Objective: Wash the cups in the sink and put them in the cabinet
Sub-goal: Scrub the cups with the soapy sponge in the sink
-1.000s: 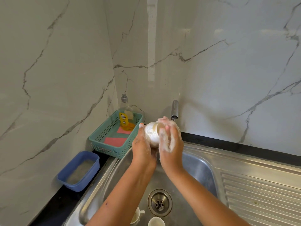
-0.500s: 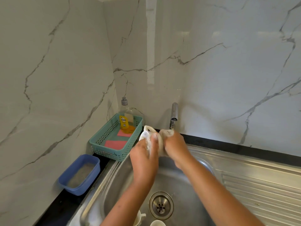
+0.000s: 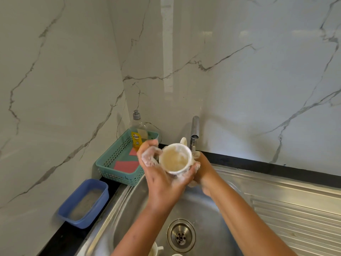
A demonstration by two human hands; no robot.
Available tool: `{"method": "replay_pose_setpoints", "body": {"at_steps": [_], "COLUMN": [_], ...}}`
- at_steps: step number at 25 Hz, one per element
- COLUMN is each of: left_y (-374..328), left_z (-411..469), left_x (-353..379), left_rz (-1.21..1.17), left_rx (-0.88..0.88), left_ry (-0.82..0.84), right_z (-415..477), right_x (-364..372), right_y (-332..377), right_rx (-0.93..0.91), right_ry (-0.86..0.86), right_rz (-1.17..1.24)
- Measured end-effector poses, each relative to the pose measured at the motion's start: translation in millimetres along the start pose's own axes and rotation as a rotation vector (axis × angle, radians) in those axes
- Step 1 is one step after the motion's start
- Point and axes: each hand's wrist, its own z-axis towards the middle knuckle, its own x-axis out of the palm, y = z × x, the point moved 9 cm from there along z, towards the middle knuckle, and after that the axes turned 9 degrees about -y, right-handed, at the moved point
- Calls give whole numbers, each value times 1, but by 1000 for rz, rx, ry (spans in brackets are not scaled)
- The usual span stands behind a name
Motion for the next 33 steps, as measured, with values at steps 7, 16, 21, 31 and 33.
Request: {"method": "replay_pose_setpoints", "body": {"at_steps": [7,16,21,31,33], "left_y": [22,46,37,49,51], "left_z": [-9,-18,-16,-52,-47], "left_x": [31,14,7,26,20], "left_rz": [-96,30,66,405,391], "left_rx": [-279,-270,-207,-220,-226], "left_ry": [264,414,436,1238,1161], "right_z": [-1,-5,-73,-62,-60], "right_x": [9,-61,5,21,32], "right_y": [-13,31,62,-21,-30], "right_rx": [165,-329,-1085,-1441,-1202], "right_ry": [33,-310,-299,131,82], "right_rz": [515,533,-514,-1472,-1395]}}
